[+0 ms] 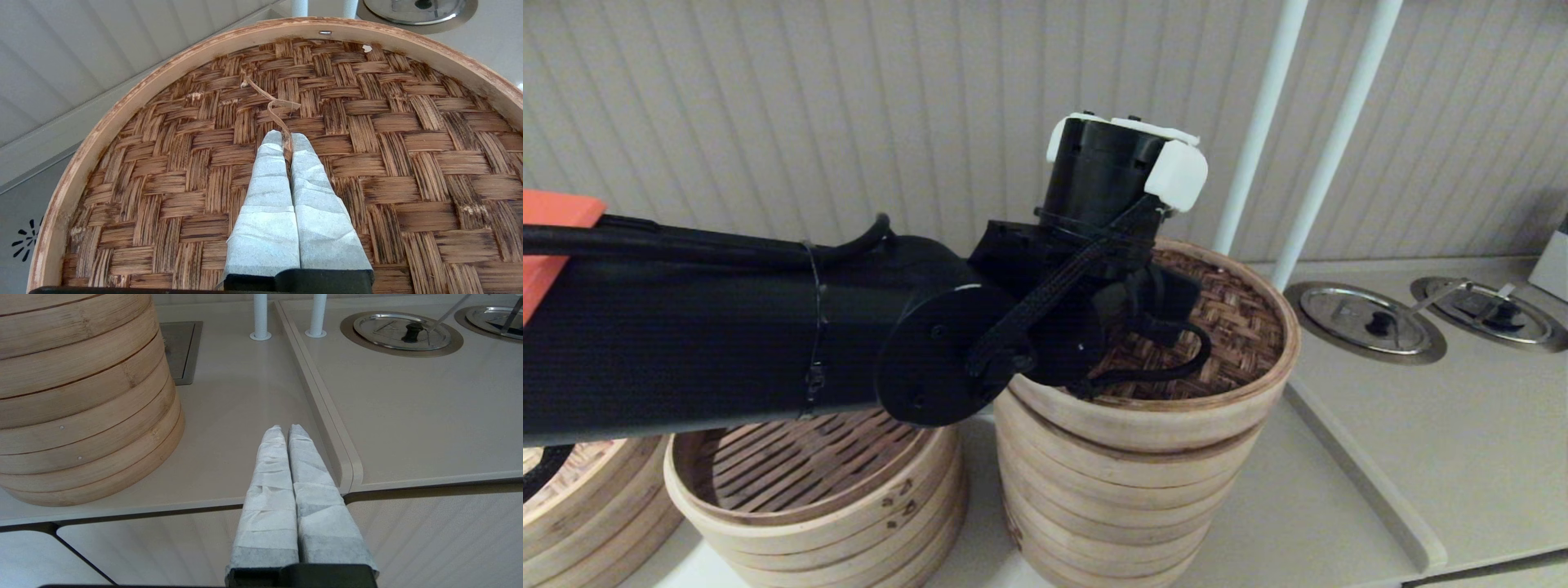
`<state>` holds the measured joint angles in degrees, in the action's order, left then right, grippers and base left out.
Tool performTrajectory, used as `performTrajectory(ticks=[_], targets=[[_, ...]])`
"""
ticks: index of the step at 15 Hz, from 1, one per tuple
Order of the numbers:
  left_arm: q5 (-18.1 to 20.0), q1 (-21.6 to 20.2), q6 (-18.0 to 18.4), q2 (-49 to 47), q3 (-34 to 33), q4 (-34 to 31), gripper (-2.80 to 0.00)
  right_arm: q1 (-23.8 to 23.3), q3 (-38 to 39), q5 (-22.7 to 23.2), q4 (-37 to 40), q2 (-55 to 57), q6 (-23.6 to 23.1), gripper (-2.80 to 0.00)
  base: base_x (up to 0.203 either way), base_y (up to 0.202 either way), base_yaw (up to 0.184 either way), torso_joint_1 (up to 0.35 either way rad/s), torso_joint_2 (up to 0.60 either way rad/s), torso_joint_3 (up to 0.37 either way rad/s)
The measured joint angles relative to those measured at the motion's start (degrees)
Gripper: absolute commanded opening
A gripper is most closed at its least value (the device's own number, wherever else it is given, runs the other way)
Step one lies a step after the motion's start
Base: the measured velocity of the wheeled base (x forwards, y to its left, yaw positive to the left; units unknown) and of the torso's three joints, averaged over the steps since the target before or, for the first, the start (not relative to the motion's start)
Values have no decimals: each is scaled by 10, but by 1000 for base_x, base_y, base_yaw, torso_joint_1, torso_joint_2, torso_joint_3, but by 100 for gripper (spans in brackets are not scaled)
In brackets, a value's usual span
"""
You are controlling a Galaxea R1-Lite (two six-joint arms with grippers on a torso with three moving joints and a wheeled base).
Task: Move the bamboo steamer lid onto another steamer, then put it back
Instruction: Put the steamer
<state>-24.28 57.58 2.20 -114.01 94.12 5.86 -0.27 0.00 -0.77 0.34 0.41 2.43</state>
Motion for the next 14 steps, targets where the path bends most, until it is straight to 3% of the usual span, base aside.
performTrajectory(ticks=[13,14], targets=[[-5,6,8,-12,-17,7,-280,0,0,0,0,0,0,-280,0,0,0,0,0,0],[-10,6,7,-12,-17,7,0,0,0,0,0,0,0,-280,0,0,0,0,0,0]])
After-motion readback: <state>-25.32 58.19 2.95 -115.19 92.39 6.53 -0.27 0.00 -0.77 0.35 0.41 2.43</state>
